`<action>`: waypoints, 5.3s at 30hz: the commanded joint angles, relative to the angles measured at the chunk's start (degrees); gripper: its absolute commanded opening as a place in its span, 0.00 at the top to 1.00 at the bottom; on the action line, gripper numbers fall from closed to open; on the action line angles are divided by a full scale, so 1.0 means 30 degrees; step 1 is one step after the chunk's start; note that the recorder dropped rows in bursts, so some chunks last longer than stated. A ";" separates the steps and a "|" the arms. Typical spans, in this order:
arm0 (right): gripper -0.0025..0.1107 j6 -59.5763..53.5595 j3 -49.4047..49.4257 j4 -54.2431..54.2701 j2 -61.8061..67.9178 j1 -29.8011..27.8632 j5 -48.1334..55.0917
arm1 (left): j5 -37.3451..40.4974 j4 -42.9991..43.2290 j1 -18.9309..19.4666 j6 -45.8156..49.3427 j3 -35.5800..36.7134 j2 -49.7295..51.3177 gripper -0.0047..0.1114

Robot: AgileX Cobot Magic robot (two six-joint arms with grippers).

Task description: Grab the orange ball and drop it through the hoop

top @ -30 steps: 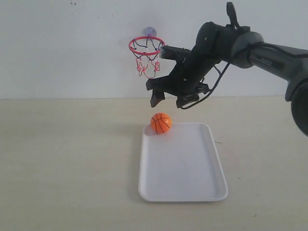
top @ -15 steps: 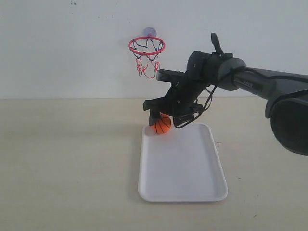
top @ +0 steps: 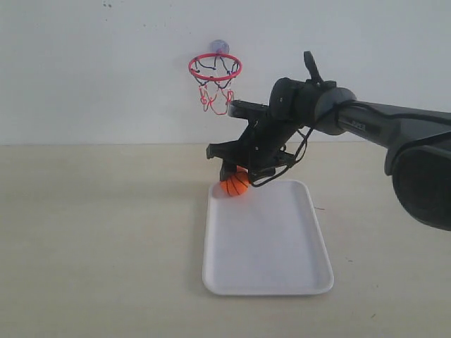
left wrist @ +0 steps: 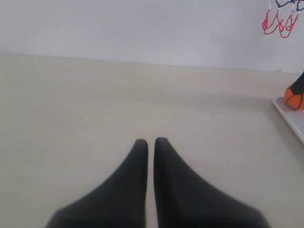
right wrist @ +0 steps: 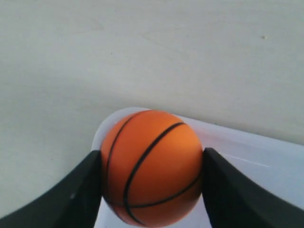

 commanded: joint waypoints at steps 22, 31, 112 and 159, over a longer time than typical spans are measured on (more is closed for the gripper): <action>0.98 -0.4410 -0.0123 -0.1173 -0.5398 -0.1496 0.5632 | -0.0150 -0.0066 0.0049 -0.0130 0.0076 -0.0038 0.92; 0.98 -0.5108 -0.0123 0.2461 -0.6148 -0.3998 0.4182 | -0.0150 -0.0066 0.0049 -0.0130 0.0076 -0.0038 0.92; 0.98 -1.6490 -0.6543 2.1029 0.0174 -0.4865 -0.1921 | -0.0150 -0.0066 0.0049 -0.0130 0.0076 -0.0038 0.92; 0.98 -0.1051 2.1089 0.7102 -1.9229 -1.0061 0.7419 | -0.0150 -0.0066 0.0049 -0.0130 0.0076 -0.0038 0.92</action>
